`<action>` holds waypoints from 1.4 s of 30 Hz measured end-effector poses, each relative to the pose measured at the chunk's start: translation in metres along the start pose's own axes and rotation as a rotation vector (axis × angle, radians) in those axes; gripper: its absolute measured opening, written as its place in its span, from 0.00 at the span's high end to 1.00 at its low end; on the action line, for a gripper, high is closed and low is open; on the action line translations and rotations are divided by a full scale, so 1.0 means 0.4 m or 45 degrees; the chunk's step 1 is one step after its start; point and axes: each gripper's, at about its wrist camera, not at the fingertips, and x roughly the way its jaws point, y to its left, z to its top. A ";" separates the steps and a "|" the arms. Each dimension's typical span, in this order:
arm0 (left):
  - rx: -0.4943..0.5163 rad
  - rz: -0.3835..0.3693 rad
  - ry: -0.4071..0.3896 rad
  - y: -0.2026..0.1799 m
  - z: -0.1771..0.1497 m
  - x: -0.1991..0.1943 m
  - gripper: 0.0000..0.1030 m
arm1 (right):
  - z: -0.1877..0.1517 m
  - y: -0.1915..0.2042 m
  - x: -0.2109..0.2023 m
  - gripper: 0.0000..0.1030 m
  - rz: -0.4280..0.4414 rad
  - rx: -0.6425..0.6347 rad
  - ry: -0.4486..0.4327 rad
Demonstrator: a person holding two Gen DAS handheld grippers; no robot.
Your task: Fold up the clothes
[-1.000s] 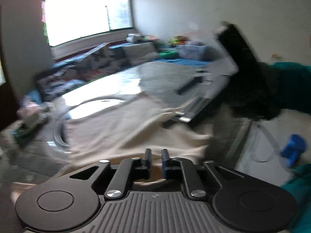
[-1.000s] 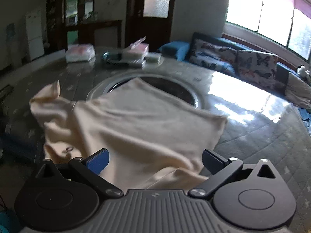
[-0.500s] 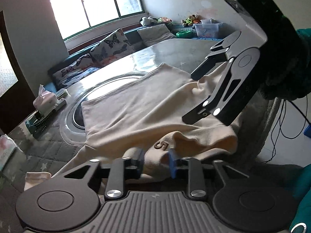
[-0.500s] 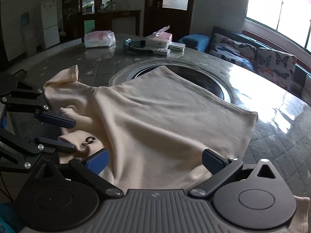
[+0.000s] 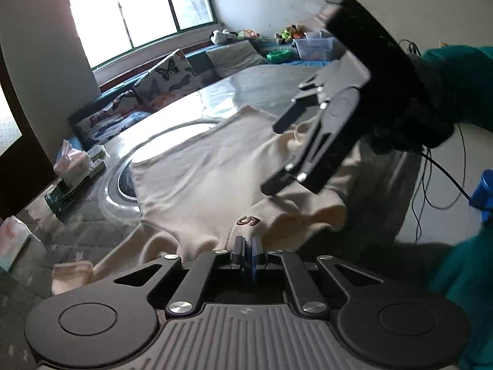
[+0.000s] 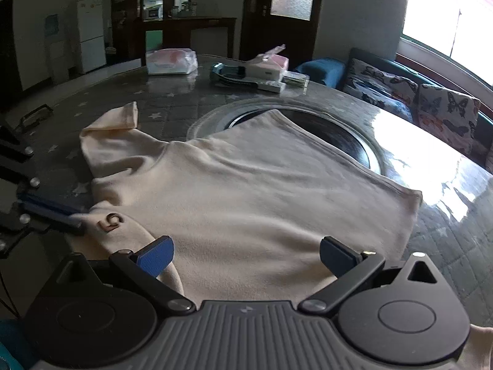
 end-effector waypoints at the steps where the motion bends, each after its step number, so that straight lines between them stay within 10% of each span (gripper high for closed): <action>1: 0.001 -0.002 0.014 -0.003 -0.006 -0.001 0.96 | 0.001 0.005 0.003 0.01 0.008 -0.004 -0.001; 6: -0.098 -0.022 0.045 0.030 -0.013 0.005 0.90 | -0.008 0.039 0.035 0.04 0.075 -0.014 0.037; 10: -0.164 0.015 0.004 0.067 0.000 -0.009 0.44 | -0.031 0.075 0.041 0.04 0.107 -0.059 0.064; 24: -0.844 0.155 -0.039 0.316 -0.045 0.091 0.33 | -0.034 0.068 0.040 0.03 0.128 -0.048 0.080; 42: -0.831 0.750 0.089 0.522 -0.206 0.100 0.19 | -0.024 0.063 0.057 0.00 0.144 -0.037 0.119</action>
